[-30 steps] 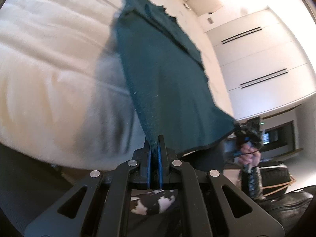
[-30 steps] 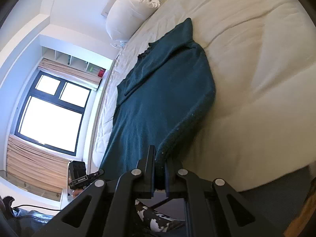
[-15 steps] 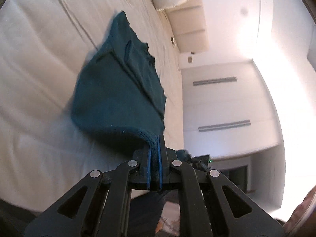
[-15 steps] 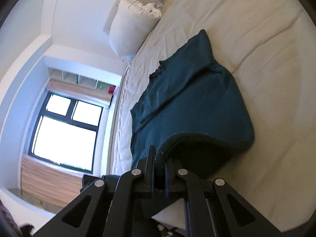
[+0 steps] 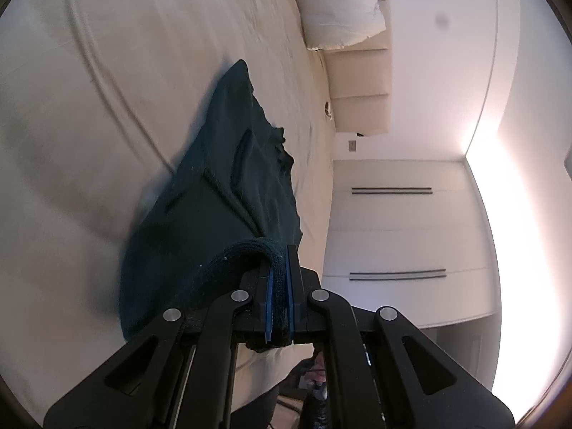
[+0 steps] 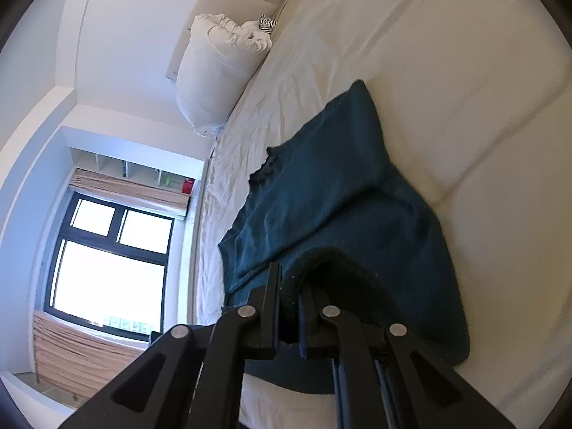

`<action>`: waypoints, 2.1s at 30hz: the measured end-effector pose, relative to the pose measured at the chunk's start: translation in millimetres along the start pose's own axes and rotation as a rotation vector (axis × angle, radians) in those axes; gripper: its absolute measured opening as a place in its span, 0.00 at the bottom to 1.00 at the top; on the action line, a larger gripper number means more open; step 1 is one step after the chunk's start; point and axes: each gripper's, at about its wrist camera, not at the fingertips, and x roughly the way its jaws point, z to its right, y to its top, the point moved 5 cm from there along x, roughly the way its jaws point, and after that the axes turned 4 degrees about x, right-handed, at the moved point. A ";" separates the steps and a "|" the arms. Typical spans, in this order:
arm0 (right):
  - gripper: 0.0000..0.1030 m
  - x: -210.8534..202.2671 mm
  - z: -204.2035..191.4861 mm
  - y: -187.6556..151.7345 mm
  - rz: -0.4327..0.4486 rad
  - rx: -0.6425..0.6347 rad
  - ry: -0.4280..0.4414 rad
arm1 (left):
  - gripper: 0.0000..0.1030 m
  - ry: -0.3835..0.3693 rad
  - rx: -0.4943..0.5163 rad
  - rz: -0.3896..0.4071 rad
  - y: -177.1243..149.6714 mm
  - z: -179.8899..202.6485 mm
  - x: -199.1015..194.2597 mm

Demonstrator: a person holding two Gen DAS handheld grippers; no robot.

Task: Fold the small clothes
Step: 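Carry the hem over the sweater body toward the collar with both grippers, then lower the hem onto the sweater and open both grippers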

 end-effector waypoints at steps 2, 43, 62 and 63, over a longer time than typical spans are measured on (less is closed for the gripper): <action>0.08 5.8 0.1 10.8 0.005 -0.008 -0.008 | 0.04 -0.001 0.001 0.001 8.2 2.3 6.0; 0.23 118.5 44.5 173.3 0.099 0.087 -0.129 | 0.09 0.149 -0.133 0.066 188.5 -48.8 148.6; 0.68 78.1 -14.8 108.6 0.151 -0.311 -0.345 | 0.74 0.394 0.344 0.154 143.9 19.5 127.6; 0.67 75.7 -13.5 104.3 0.149 -0.320 -0.357 | 0.74 0.401 0.362 0.147 134.5 18.0 125.8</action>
